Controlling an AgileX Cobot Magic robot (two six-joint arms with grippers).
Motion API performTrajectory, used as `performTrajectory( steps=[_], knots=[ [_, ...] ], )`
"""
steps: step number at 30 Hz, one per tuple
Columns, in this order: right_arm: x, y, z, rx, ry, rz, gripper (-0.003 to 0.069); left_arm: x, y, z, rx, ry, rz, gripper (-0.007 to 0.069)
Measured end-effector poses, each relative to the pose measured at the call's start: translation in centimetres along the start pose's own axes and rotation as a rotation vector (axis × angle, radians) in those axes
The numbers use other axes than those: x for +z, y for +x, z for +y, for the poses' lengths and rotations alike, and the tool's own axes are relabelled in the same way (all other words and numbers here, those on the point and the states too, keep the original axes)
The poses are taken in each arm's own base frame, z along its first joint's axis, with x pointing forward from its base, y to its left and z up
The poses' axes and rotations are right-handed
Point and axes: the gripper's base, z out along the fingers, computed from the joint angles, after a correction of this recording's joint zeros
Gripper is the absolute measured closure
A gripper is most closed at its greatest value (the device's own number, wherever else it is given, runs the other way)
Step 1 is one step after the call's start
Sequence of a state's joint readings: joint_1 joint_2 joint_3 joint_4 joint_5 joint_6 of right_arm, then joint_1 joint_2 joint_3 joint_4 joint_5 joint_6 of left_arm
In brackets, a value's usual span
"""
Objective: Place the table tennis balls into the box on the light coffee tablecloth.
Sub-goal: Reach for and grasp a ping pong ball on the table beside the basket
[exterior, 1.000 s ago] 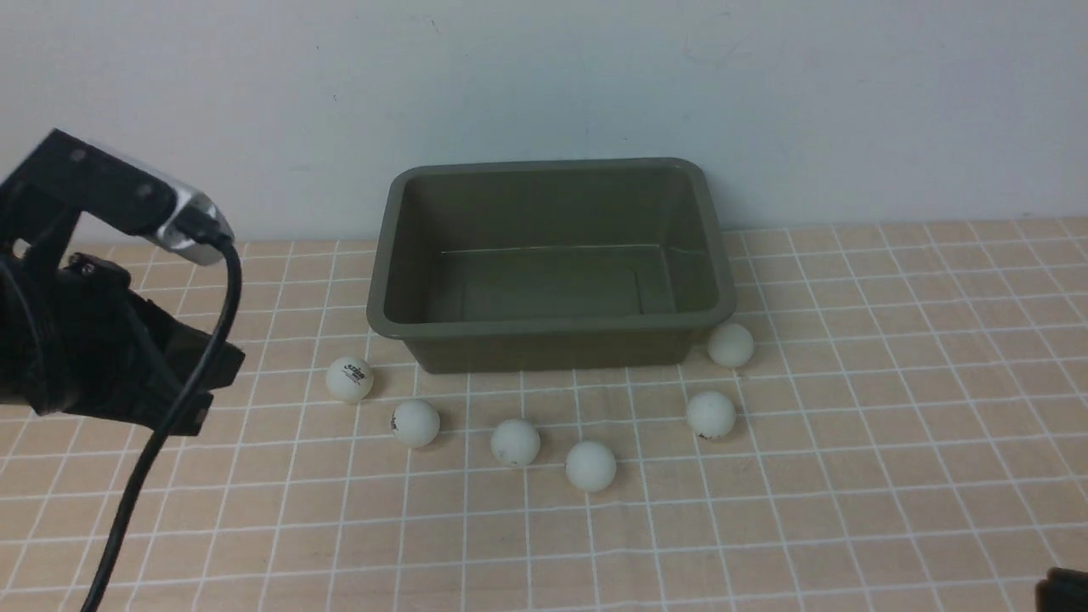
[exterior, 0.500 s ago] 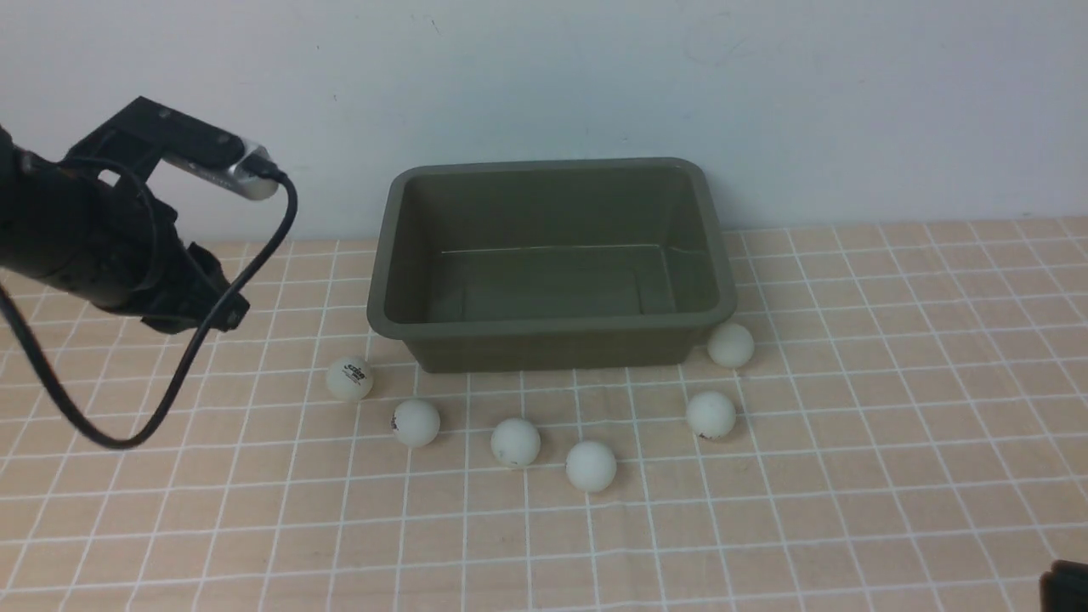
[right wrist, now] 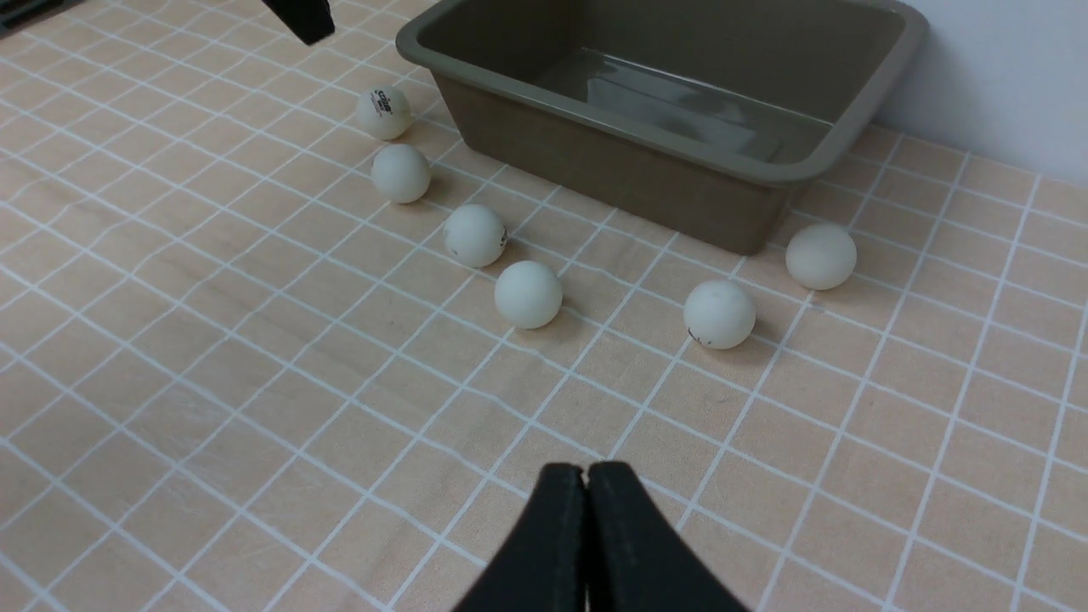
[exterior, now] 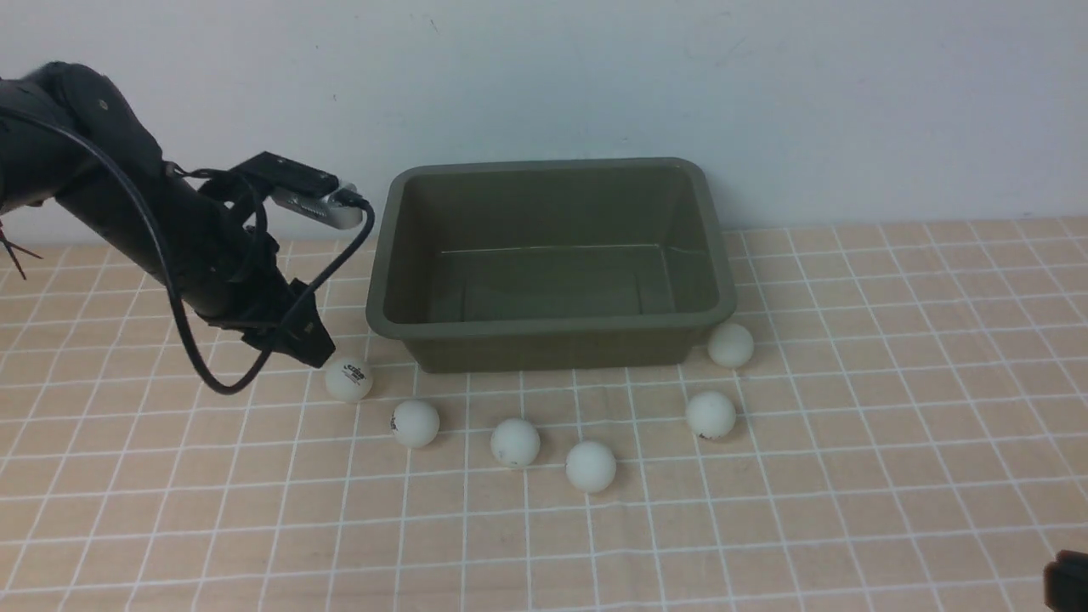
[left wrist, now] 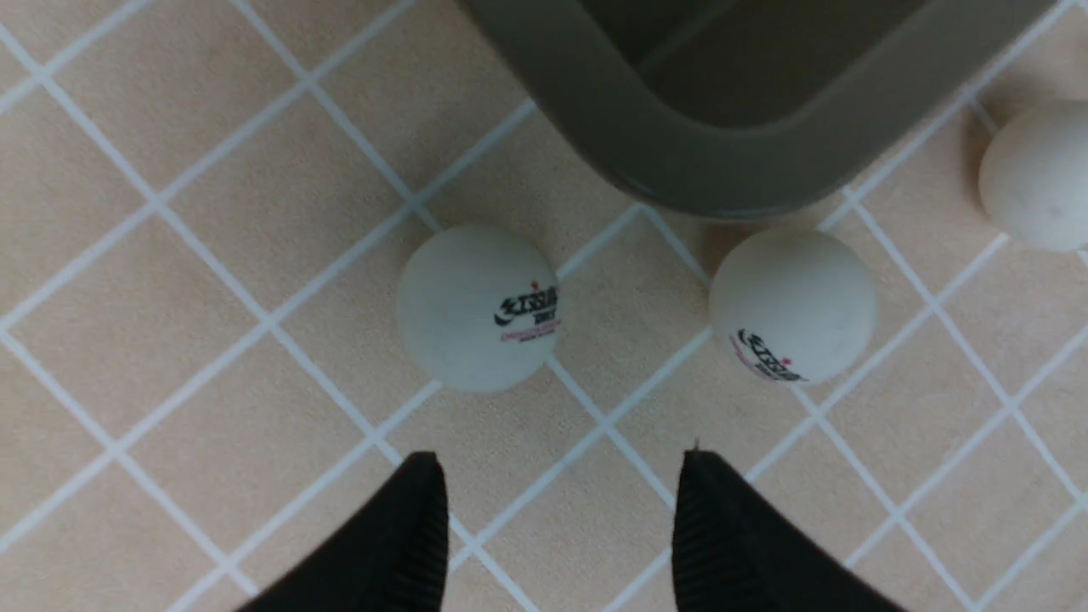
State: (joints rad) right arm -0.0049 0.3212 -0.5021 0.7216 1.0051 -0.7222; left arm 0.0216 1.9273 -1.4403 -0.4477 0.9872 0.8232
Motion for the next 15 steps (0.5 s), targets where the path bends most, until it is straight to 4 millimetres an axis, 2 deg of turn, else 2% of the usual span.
performTrajectory(
  steps=[2, 8, 15],
  knots=[
    [0.0, 0.0, 0.0, 0.000, 0.000, 0.000, 0.0671, 1.0, -0.1, 0.4, -0.031, -0.005, 0.003, 0.0326],
    [0.0, 0.0, 0.0, -0.001, 0.004, -0.004, 0.0671, 1.8, -0.6, 0.8, -0.069, -0.036, -0.038, 0.0326],
    [0.0, -0.2, -0.2, -0.001, 0.022, -0.024, 0.0671, 2.8, -1.6, -0.1, -0.022, -0.071, -0.060, 0.0326]
  ],
)
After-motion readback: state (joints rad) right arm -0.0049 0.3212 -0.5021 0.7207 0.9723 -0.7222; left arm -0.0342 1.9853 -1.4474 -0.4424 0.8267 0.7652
